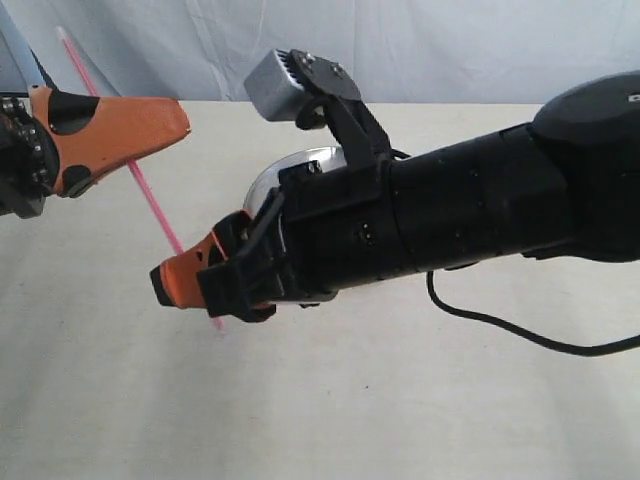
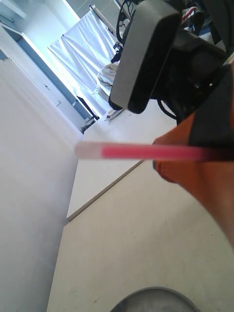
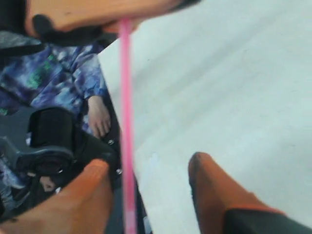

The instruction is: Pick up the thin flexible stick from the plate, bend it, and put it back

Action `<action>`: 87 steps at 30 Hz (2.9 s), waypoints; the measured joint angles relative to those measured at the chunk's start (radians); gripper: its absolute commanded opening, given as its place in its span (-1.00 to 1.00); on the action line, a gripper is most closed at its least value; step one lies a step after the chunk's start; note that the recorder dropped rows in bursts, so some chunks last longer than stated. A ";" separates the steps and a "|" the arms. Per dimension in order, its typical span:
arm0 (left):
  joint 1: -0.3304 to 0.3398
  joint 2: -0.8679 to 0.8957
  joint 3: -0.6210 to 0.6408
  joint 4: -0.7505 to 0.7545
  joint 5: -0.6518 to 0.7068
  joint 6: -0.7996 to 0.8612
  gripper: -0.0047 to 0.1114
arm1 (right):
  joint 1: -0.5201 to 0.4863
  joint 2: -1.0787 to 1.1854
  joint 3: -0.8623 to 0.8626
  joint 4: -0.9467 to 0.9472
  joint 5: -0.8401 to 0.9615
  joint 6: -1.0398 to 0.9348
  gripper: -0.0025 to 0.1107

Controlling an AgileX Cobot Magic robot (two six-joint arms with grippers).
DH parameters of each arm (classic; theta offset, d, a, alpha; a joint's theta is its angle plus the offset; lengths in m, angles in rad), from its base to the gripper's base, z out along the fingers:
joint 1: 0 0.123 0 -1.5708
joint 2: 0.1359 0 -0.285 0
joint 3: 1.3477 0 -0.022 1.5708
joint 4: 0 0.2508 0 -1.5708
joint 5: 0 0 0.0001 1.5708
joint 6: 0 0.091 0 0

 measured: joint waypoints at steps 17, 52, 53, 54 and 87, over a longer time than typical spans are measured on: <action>0.000 0.011 0.006 0.053 0.037 0.002 -0.91 | 0.009 0.166 -0.008 0.208 -0.024 -0.112 -0.97; 0.000 0.001 0.000 0.105 0.013 -0.064 -0.91 | 0.005 0.100 -0.041 0.261 0.027 -0.174 -0.49; 0.000 0.001 0.000 0.101 0.012 -0.064 -0.91 | 0.007 0.114 -0.056 0.261 0.032 -0.176 -0.71; 0.000 0.001 0.000 0.098 0.012 -0.064 -0.91 | 0.010 0.127 -0.071 0.261 0.037 -0.178 -0.87; 0.010 0.020 0.011 0.005 -0.029 -0.116 -0.28 | 0.019 0.233 -0.151 0.175 0.129 -0.195 -0.96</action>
